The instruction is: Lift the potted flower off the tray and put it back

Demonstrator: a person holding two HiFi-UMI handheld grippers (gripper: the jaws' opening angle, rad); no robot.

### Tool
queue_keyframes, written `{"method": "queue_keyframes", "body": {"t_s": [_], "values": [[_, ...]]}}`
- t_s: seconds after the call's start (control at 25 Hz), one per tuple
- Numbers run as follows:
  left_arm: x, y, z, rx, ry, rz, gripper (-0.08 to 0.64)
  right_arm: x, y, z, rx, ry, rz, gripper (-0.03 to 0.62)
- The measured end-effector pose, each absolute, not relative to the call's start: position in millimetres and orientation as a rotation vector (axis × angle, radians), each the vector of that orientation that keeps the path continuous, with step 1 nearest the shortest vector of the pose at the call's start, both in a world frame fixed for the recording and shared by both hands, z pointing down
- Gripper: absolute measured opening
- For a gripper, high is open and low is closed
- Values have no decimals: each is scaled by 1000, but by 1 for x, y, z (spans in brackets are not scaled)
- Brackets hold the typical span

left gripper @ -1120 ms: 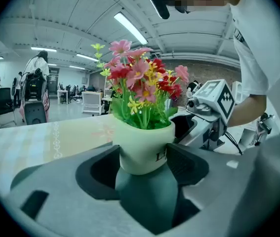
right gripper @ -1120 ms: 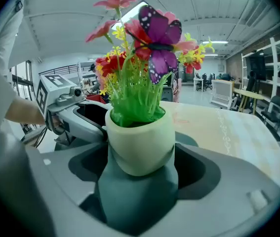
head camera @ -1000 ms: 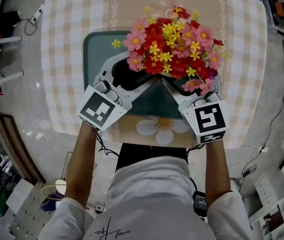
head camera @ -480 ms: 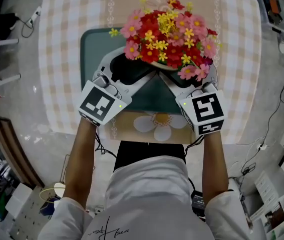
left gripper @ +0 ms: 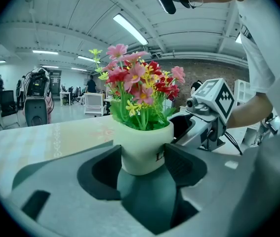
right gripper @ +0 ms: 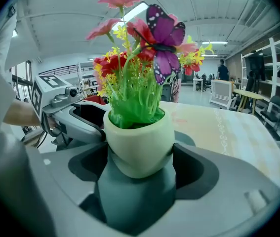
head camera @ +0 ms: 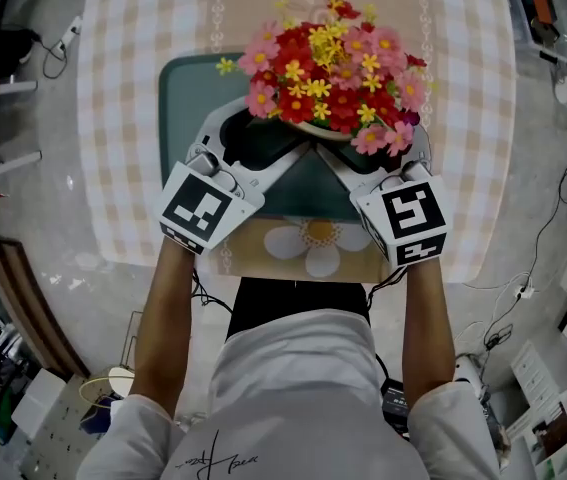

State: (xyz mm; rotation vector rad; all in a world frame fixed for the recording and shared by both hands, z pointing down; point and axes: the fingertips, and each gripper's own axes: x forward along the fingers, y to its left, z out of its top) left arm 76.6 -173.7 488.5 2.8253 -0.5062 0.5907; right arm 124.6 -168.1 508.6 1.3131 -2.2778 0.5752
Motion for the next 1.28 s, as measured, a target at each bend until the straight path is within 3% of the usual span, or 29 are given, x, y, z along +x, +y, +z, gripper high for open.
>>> {"method": "queue_keyframes", "body": {"t_s": [1.28], "values": [[42, -107, 453, 2746, -572, 565, 262, 92, -103, 472, 1224, -2311, 584, 417]]}}
